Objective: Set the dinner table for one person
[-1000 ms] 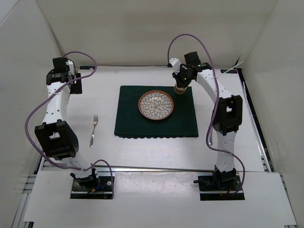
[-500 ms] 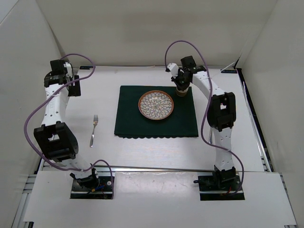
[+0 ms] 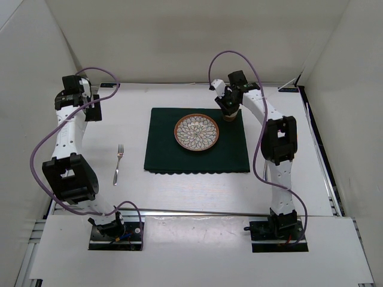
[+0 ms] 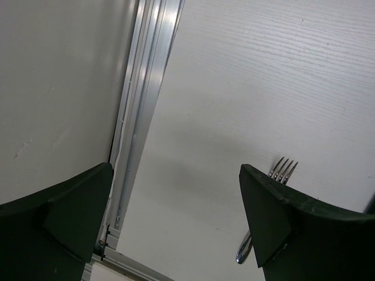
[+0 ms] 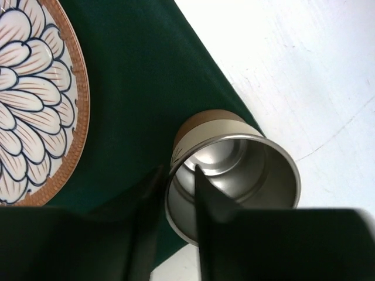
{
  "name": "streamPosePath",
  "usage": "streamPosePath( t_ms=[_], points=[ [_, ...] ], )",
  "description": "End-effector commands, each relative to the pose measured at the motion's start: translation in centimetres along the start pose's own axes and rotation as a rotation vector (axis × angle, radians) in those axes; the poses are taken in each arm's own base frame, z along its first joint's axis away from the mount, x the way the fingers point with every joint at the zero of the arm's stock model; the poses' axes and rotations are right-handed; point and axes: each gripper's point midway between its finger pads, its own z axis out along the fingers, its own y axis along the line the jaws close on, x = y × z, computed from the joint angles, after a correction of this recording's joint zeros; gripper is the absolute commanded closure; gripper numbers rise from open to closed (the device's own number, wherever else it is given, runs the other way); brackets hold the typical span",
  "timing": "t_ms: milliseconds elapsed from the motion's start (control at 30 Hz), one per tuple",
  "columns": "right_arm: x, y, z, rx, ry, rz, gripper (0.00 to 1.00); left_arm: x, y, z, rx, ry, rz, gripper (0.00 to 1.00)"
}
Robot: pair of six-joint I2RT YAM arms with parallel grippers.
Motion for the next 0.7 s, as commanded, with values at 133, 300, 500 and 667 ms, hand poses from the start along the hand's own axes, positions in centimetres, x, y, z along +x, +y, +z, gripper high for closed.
streamPosePath(
  t_ms=[133,300,500,667],
  points=[
    [-3.1,0.2,-3.0,0.016,-0.071,0.032,0.33,-0.3,-0.4,-1.0,0.036,-0.029,-0.049,0.0],
    [-6.3,0.1,-5.6,0.054,-0.137,0.019,0.17,0.7,-1.1,-0.7,0.058,-0.006,-0.055,0.0],
    [-10.8,-1.8,-12.5,0.255,-0.232,0.052,0.0,3.1,-1.6,-0.2,0.062,0.027,-0.057,0.0],
    [-4.1,-1.4,-16.2,0.373,-0.061,0.343,0.0,4.9,-1.2,-0.5,-0.033,0.051,-0.163,0.0]
  ],
)
